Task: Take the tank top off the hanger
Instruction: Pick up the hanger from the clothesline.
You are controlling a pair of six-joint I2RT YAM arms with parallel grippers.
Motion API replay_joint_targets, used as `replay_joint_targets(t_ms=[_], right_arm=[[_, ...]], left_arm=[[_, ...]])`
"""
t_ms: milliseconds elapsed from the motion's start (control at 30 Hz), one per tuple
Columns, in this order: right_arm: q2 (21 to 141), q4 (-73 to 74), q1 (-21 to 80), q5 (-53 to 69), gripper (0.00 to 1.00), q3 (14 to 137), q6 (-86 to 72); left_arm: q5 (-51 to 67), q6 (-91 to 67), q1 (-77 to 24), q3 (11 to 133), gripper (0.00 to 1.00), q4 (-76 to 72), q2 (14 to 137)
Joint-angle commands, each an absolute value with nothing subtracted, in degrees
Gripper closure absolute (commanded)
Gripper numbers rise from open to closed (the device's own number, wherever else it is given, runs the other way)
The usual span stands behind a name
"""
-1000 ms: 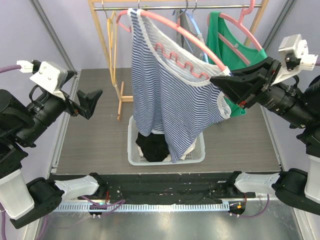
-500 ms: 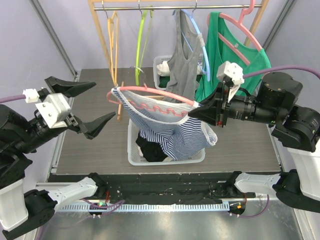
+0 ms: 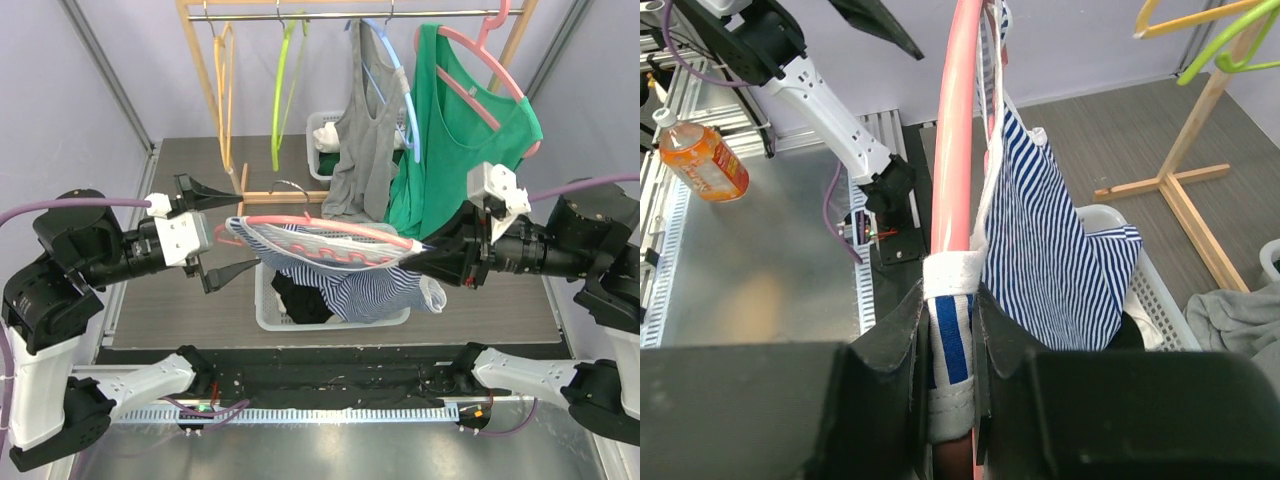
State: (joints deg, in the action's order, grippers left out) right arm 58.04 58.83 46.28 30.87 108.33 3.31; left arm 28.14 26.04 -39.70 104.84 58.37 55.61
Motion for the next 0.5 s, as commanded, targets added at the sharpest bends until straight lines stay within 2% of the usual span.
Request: replay_joint_targets(t_ms=[0, 167, 233, 467], right_arm=[[55.9, 54.41, 46.14, 32.7, 0.99, 106.35, 4.31], [56.16, 54.41, 46.14, 33.22, 0.99, 105.29, 4.92], [56.69, 54.32, 46.23, 33.4, 0.99, 105.64, 5.45], [57.13, 54.41, 46.23, 32.43, 0.99, 106.52, 6.85]], left_arm=[[29.62, 26.72, -39.46, 104.85, 0.04, 55.46, 55.63], [31.81, 25.75, -39.46, 105.47, 0.1, 56.16, 57.56], [33.92, 25.75, -39.46, 105.73, 0.16, 57.73, 58.53], [42.45, 30.58, -39.46, 121.28, 0.36, 79.52, 71.09]])
